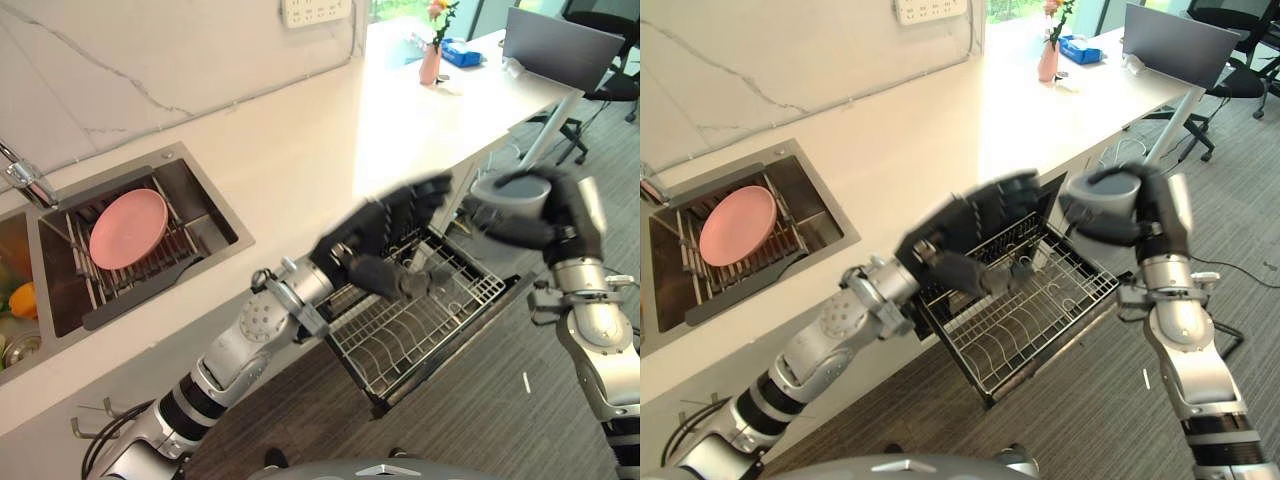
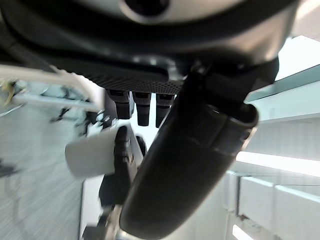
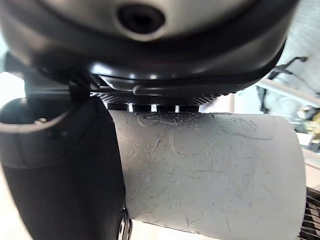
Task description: Place the dishes in the dishwasher.
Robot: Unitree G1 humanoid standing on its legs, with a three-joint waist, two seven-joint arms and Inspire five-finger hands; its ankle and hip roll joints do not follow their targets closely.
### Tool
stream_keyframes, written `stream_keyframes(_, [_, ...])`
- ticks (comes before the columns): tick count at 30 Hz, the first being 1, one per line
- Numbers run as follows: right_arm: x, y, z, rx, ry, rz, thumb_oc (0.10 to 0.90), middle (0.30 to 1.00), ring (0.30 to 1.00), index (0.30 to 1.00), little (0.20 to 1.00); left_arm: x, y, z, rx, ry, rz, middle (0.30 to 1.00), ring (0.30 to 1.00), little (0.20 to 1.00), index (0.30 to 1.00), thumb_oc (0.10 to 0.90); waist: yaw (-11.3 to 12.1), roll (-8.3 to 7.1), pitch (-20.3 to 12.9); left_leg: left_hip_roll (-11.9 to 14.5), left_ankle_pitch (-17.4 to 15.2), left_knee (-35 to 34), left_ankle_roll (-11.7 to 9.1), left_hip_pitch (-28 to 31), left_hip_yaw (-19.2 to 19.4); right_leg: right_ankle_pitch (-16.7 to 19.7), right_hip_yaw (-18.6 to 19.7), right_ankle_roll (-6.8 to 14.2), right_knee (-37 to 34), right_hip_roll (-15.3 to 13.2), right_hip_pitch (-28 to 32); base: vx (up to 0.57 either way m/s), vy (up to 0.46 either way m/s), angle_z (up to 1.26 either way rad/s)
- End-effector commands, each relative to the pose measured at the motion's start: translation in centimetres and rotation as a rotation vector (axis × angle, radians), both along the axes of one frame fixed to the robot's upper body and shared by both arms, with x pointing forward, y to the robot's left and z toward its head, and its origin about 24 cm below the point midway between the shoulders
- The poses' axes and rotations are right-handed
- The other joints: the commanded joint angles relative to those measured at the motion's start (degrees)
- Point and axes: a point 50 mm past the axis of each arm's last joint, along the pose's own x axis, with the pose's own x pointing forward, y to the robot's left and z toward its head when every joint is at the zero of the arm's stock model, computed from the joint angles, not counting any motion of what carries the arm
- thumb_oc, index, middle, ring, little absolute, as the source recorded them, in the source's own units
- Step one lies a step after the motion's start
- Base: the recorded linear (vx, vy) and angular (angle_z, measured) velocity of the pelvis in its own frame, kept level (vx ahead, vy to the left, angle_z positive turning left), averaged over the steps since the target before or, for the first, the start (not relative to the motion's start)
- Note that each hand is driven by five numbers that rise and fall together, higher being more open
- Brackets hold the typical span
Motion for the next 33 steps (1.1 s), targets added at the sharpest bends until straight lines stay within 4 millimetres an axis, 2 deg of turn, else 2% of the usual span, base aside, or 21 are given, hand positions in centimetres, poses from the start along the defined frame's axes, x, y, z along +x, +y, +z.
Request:
stream_keyframes(1, [0.7,1.5,6.9,-0.079,-0.3,0.103,0.4,0.3,0.3,0.3,0.3,0.4,-1.0,4.0,-0.16,-0.097,-0.102,0.9,0.9,0.9,0.9,0.8,1.6,-0.43,-3.5,3.5,-3.7,0.3,-2.1,4.8,0.1,4.7,-1.7,3.3,1.3,-2.5,-2.1,0.0,0.0,0.0])
stream_keyframes(2, [0.9,1.5,6.3,-0.11,-0.249,0.108,0.4,0.3,0.3,0.3,0.3,0.3,-1.2,2.8,-0.151,-0.014,-0.14,0.9,0.9,0.9,0.9,0.8,1.6,-0.3,-3.3,3.4,-3.6,0.3,-2.1,4.7,0.0,4.7,-1.8,3.3,1.3,-2.6,-2.1,0.0,0.0,0.0])
stream_keyframes(3, [0.9,1.5,6.3,-0.11,-0.249,0.108,0.4,0.3,0.3,0.3,0.3,0.3,-1.2,2.8,-0.151,-0.014,-0.14,0.9,0.9,0.9,0.9,0.8,1.6,-0.3,-3.3,3.4,-3.6,0.3,-2.1,4.7,0.0,4.7,-1.8,3.3,1.3,-2.6,-2.1,0.0,0.018,0.05])
stream_keyframes(5, [1.2,1.5,5.4,-0.147,-0.183,0.133,0.4,0.3,0.3,0.3,0.3,0.0,-1.2,0.7,-0.128,0.112,-0.187,0.9,0.9,0.9,0.9,0.8,1.5,-0.04,-3.1,3.3,-3.5,0.3,-2.1,4.5,-0.2,4.8,-2.0,3.3,1.0,-2.5,-1.9,0.01,0.023,0.04])
stream_keyframes(7, [1.5,1.8,4.2,-0.168,-0.114,0.17,0.4,0.3,0.3,0.3,0.3,-0.3,-0.1,-1.3,-0.074,0.19,-0.182,0.9,0.9,0.9,0.9,0.8,2.0,0.26,-2.7,3.3,-3.7,0.4,-2.3,4.6,-0.5,4.5,-2.5,3.4,1.0,-2.5,-1.4,0.01,0.007,0.02])
stream_keyframes(10, [1.7,2.1,3.2,-0.167,-0.057,0.205,0.4,0.3,0.3,0.3,0.3,-0.6,1.7,-3.3,-0.02,0.254,-0.129,0.9,0.9,0.9,0.9,0.8,2.8,0.32,-2.4,3.1,-3.6,0.4,-2.3,4.6,-0.8,4.5,-2.8,3.4,0.9,-2.6,-1.1,0.0,0.003,0.04])
stream_keyframes(11, [1.9,2.3,2.4,-0.177,-0.016,0.224,0.4,0.3,0.3,0.3,0.3,-0.9,3.2,-5.0,0.024,0.306,-0.082,0.9,0.9,0.9,0.9,0.8,3.5,0.31,-2.3,3.0,-3.5,0.4,-2.3,4.5,-1.1,4.4,-3.1,3.3,0.9,-2.6,-0.8,0.0,0.001,0.08])
stream_keyframes(12, [2.0,2.4,2.4,-0.177,-0.015,0.227,0.4,0.3,0.3,0.3,0.3,-0.9,3.2,-5.0,0.024,0.307,-0.08,0.9,0.9,0.9,0.9,0.8,3.3,0.28,-2.4,3.0,-3.5,0.4,-2.3,4.5,-1.1,4.4,-3.2,3.3,0.9,-2.6,-0.8,0.01,-0.001,0.1])
stream_keyframes(16, [2.3,2.7,1.2,-0.19,0.048,0.249,0.4,0.3,0.3,0.3,0.3,-1.8,5.5,-7.7,0.09,0.397,-0.005,0.9,0.9,0.9,0.9,0.8,4.5,0.22,-2.2,3.0,-3.5,0.5,-2.3,4.3,-1.7,4.3,-3.6,3.3,0.9,-2.7,-0.5,0.01,0.0,0.11])
stream_keyframes(18, [2.7,2.6,-0.4,-0.2,0.121,0.251,0.4,0.3,0.3,0.3,0.3,-2.5,7.3,-9.7,0.143,0.465,0.055,0.9,0.9,0.9,0.9,0.8,5.4,0.19,-2.1,2.9,-3.4,0.6,-2.3,4.1,-2.0,4.2,-4.1,3.3,1.0,-2.8,-0.4,0.01,0.003,0.16])
stream_keyframes(20, [3.1,2.7,-2.7,-0.18,0.217,0.251,0.4,0.3,0.3,0.3,0.3,-3.9,9.5,-12.8,0.218,0.572,0.138,0.9,0.9,0.9,0.9,0.8,6.9,0.12,-1.9,2.7,-3.4,0.6,-2.3,3.8,-2.5,4.0,-4.9,3.3,1.0,-2.9,0.0,0.01,0.006,0.12])
stream_keyframes(22, [3.2,2.8,-2.7,-0.18,0.217,0.252,0.4,0.3,0.3,0.3,0.3,-3.9,9.5,-12.8,0.218,0.572,0.139,0.9,0.9,0.9,0.9,0.8,6.9,0.11,-1.9,2.7,-3.4,0.6,-2.3,3.8,-2.6,4.0,-4.9,3.3,1.0,-3.0,0.0,0.0,0.005,0.11])
stream_keyframes(24, [3.3,2.6,-4.4,-0.22,0.294,0.237,0.4,0.3,0.3,0.3,0.3,-5.1,11.0,-14.7,0.253,0.648,0.209,0.9,0.9,0.9,0.9,0.8,8.1,0.03,-1.7,2.7,-3.3,0.7,-2.2,3.4,-3.1,3.9,-5.7,3.2,1.1,-3.1,0.3,0.01,0.007,0.22])
stream_keyframes(25, [3.3,2.7,-4.4,-0.22,0.293,0.238,0.4,0.3,0.3,0.3,0.3,-5.1,11.0,-14.7,0.253,0.648,0.21,0.9,0.9,0.9,0.9,0.8,8.0,0.02,-1.7,2.7,-3.3,0.7,-2.2,3.4,-3.2,3.9,-5.8,3.2,1.1,-3.1,0.3,0.0,0.006,0.19])
stream_keyframes(26, [3.4,2.3,-5.7,-0.246,0.35,0.217,0.4,0.3,0.3,0.3,0.3,-5.9,11.7,-15.8,0.249,0.698,0.253,0.9,0.9,0.9,0.9,0.8,8.9,0.02,-1.5,2.7,-3.2,0.8,-2.2,3.2,-3.5,3.8,-6.2,3.1,1.2,-3.1,0.4,0.0,0.003,0.14])
stream_keyframes(29, [3.4,2.5,-6.6,-0.25,0.383,0.213,0.4,0.3,0.3,0.3,0.3,-6.5,12.2,-16.5,0.242,0.738,0.294,0.9,0.9,0.9,0.9,0.8,9.6,-0.05,-1.2,2.7,-3.1,0.8,-2.2,2.9,-3.9,3.7,-6.8,3.1,1.4,-3.1,0.5,-0.01,0.004,0.14])
stream_keyframes(31, [3.2,2.5,-8.8,-0.256,0.465,0.2,0.4,0.3,0.3,0.3,0.3,-7.2,13.0,-17.8,0.264,0.778,0.358,0.9,0.9,0.9,0.9,0.8,10.4,-0.15,-0.7,2.6,-3.0,0.9,-2.1,2.3,-4.7,3.6,-7.4,3.0,1.4,-3.1,0.7,-0.02,0.001,0.11])
stream_keyframes(33, [3.0,2.6,-9.9,-0.254,0.508,0.194,0.4,0.3,0.3,0.3,0.3,-7.6,13.6,-18.5,0.304,0.79,0.403,0.9,0.9,0.9,0.9,0.8,11.1,-0.29,-0.4,2.6,-2.8,0.9,-2.0,2.0,-5.1,3.5,-7.9,2.9,1.4,-3.1,0.8,-0.02,-0.006,0.19])
